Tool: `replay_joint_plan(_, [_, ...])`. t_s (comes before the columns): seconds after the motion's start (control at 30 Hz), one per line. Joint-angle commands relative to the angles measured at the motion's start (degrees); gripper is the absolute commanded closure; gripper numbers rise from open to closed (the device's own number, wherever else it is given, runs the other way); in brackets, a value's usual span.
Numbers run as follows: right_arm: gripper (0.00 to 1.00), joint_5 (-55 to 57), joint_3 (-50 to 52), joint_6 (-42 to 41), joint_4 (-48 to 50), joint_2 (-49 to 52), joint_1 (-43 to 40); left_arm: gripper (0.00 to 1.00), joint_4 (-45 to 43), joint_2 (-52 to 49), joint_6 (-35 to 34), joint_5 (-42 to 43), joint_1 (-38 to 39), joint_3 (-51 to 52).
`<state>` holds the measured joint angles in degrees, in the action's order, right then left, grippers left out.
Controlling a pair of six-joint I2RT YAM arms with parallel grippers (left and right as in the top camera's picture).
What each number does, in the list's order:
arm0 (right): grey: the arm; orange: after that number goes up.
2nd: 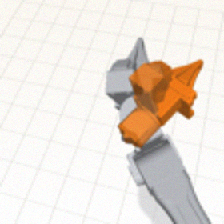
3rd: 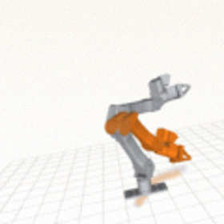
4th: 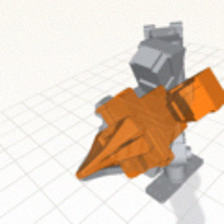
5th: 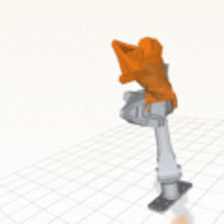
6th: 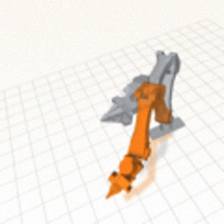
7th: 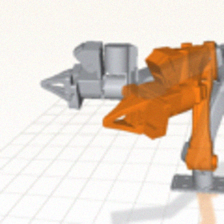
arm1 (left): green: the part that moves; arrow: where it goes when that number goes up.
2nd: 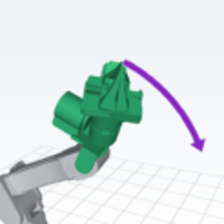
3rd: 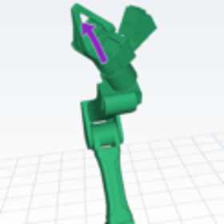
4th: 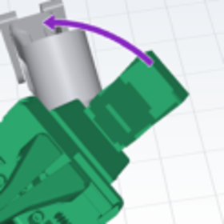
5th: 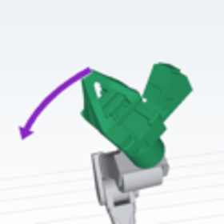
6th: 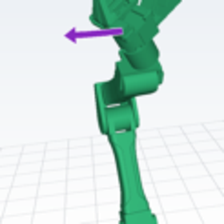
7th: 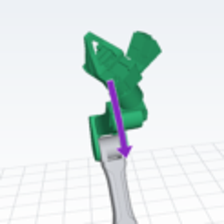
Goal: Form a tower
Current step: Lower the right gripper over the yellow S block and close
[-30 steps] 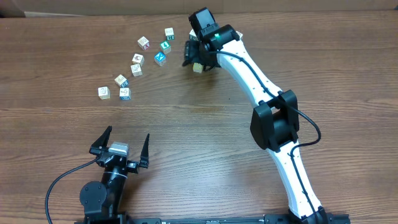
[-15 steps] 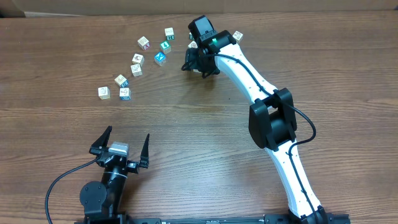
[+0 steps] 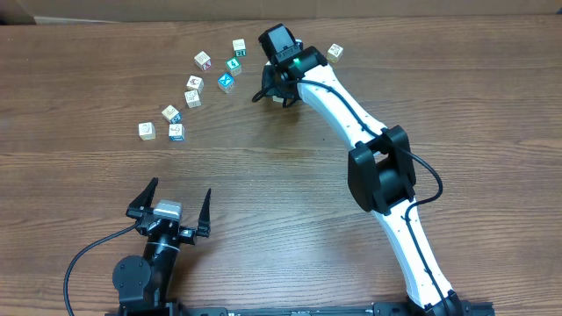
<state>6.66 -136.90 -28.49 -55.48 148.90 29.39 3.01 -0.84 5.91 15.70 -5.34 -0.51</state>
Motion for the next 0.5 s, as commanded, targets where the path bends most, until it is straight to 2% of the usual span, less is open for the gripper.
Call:
replay_joint_plan(0.0, [0.42, 1.9, 0.1, -0.2, 0.3, 0.4, 0.5, 0.0, -0.1, 0.6, -0.4, 0.4, -0.2, 0.2])
replay_joint_plan(0.47, [0.46, 4.5, 0.1, -0.2, -0.2, 0.6, 0.7, 0.0, -0.1, 0.6, -0.4, 0.4, -0.2, 0.2])
